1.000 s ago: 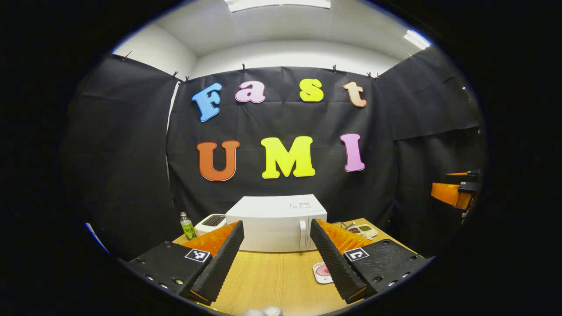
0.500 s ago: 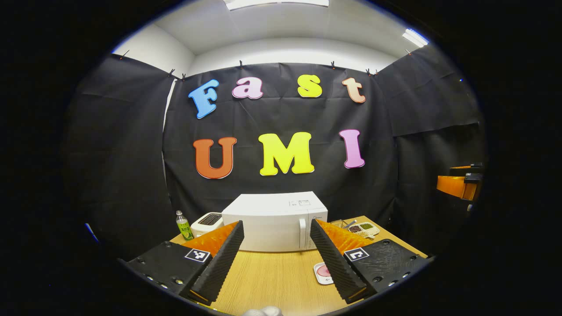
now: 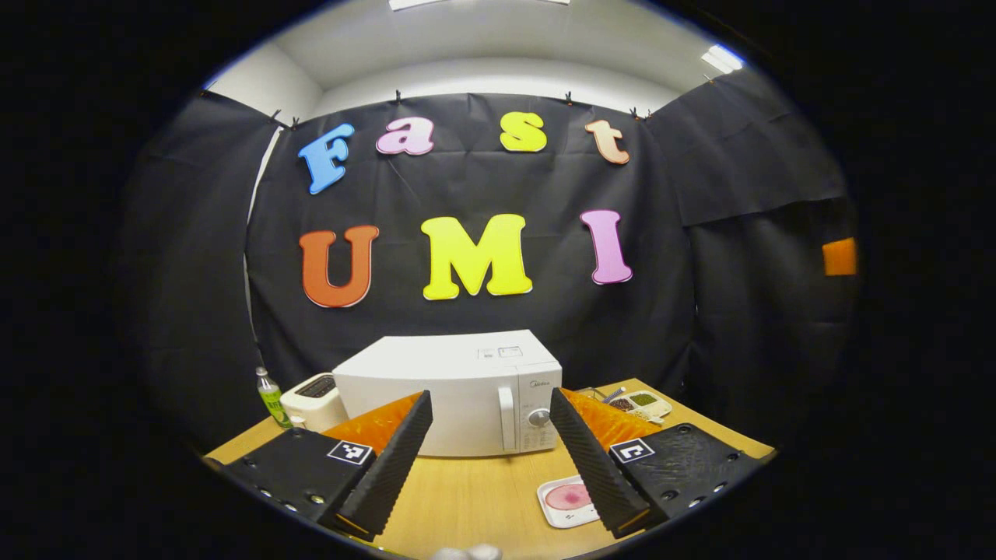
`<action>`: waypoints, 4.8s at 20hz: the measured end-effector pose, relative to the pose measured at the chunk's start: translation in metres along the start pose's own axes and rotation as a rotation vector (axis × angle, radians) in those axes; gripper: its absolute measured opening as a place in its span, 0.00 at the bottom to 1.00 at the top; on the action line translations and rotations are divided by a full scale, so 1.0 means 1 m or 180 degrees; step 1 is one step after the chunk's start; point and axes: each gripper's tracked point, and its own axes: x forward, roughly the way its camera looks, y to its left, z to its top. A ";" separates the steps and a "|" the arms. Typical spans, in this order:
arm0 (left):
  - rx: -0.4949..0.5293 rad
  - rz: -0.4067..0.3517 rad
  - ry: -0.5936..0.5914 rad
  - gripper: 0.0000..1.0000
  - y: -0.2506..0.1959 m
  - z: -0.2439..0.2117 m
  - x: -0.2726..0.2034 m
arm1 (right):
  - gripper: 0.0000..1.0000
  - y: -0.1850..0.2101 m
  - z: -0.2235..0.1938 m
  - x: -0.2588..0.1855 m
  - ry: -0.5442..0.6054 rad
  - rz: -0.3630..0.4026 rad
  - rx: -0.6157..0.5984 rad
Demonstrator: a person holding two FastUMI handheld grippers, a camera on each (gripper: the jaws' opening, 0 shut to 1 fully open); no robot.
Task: Open the microwave oven with the left hand, put the food in, and close the microwave oven.
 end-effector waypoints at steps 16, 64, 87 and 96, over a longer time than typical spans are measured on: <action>0.0042 0.0180 0.0535 0.88 -0.007 -0.127 0.193 | 0.94 -0.060 -0.010 -0.019 0.0339 -0.0564 -0.0167; 0.0300 0.1334 0.0870 0.95 0.273 -0.152 -0.148 | 1.00 0.102 -0.079 -0.032 0.0591 0.0668 -0.0051; 0.0130 0.1264 0.0335 0.95 0.144 0.004 -0.188 | 0.46 0.138 -0.375 0.167 0.2894 0.1436 0.0514; 0.0151 0.1224 0.0384 0.95 0.153 0.000 -0.169 | 0.07 0.135 -0.393 0.175 0.3348 0.1032 0.0850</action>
